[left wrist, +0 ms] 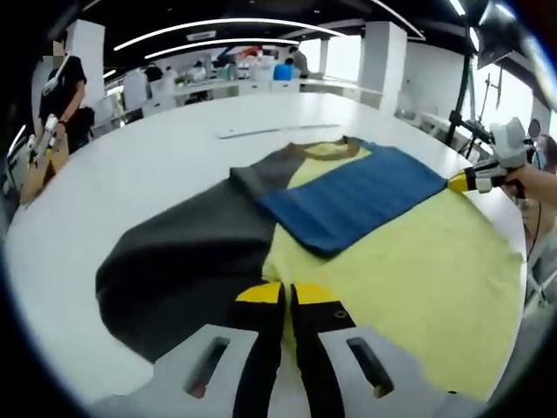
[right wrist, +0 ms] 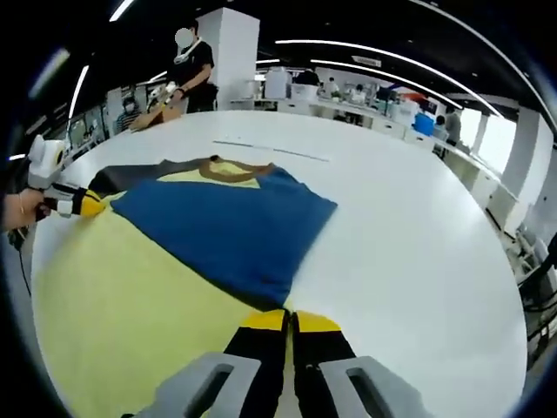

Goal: Fold the garment on the visible template until the final outline fits inside the template.

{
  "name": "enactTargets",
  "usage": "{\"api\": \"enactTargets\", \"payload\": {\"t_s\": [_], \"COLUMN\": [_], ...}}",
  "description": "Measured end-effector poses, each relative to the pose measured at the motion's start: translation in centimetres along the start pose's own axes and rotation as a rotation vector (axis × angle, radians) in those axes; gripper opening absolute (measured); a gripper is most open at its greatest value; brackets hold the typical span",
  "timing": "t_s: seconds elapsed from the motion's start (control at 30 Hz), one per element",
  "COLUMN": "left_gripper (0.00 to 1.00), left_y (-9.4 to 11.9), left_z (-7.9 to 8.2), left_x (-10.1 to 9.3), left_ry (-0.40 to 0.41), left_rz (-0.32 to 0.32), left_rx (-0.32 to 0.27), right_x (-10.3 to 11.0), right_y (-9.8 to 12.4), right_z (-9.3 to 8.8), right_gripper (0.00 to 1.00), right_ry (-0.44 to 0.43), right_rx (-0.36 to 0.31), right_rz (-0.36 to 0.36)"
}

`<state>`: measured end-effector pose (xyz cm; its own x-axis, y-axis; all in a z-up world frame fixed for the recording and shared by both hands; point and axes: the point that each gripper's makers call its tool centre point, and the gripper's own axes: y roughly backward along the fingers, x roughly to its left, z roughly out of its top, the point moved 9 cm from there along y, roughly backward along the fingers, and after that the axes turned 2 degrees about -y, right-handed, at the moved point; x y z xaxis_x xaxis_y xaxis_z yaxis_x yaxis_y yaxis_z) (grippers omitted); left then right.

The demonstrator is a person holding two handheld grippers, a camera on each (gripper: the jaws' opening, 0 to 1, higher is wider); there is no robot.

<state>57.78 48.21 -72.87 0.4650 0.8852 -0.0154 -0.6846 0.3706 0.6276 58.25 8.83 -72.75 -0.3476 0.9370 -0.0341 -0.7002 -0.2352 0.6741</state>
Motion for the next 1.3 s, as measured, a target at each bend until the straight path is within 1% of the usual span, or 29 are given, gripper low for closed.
{"api": "enactTargets", "payload": {"t_s": [0.33,0.73,0.87,0.93,0.97,1.0,1.03,1.1,1.17,1.23,1.3], "left_gripper": [0.01,0.01,0.02,0.04,0.05,0.06,0.08,0.10,0.14,0.19,0.25], "left_y": [-0.3,-0.1,0.6,1.1,1.3,1.5,1.7,1.9,2.4,2.8,3.1], "left_z": [0.1,0.1,0.3,0.3,0.3,0.3,0.2,0.1,0.1,0.2,0.2], "left_x": [-1.1,-1.3,-0.9,-0.6,-0.4,-0.2,0.0,0.2,0.4,0.4,0.5], "left_ry": [-0.007,-0.022,-0.038,-0.044,-0.047,-0.045,-0.047,-0.045,-0.040,-0.038,-0.042], "left_rz": [-0.029,-0.026,-0.017,-0.010,-0.010,-0.007,-0.005,-0.011,-0.011,-0.009,-0.001], "left_rx": [-0.001,-0.003,-0.023,-0.034,-0.041,-0.047,-0.051,-0.057,-0.075,-0.097,-0.105], "right_x": [-1.4,-1.6,-1.7,-1.9,-1.9,-1.9,-1.9,-2.0,-1.9,-1.9,-1.8], "right_y": [0.5,0.6,0.8,1.0,1.1,1.3,1.4,1.6,1.9,2.2,2.4], "right_z": [-0.5,-0.7,-0.7,-0.7,-0.6,-0.4,-0.3,-0.1,0.1,0.3,0.5], "right_gripper": [0.00,0.00,0.00,0.07,0.13,0.22,0.28,0.37,0.41,0.47,0.55], "right_ry": [-0.046,-0.066,-0.125,-0.145,-0.147,-0.151,-0.155,-0.150,-0.142,-0.136,-0.140], "right_rx": [0.005,0.005,-0.023,-0.046,-0.057,-0.072,-0.078,-0.092,-0.099,-0.105,-0.111], "right_rz": [-0.004,0.003,0.026,0.034,0.041,0.050,0.057,0.077,0.096,0.110,0.129]}}
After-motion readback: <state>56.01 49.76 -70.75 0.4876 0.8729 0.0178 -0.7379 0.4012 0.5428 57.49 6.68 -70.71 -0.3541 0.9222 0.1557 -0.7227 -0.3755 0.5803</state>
